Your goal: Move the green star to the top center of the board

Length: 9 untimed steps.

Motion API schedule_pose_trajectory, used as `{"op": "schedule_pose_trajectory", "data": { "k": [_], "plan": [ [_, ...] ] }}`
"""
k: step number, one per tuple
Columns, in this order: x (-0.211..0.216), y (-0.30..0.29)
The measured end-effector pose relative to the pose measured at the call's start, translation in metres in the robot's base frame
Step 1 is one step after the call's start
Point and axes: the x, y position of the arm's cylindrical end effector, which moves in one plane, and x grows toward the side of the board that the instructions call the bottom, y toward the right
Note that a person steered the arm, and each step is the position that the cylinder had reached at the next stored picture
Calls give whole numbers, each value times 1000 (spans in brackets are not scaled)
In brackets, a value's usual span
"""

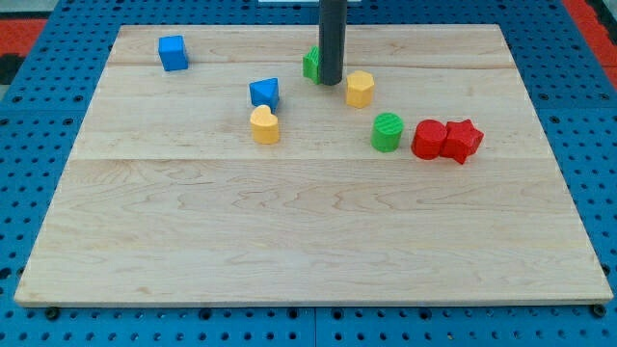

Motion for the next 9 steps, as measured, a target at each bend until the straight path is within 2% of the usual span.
{"op": "schedule_pose_trajectory", "data": {
  "k": [3, 9],
  "plan": [
    [-47, -7],
    [-42, 0]
  ]
}}
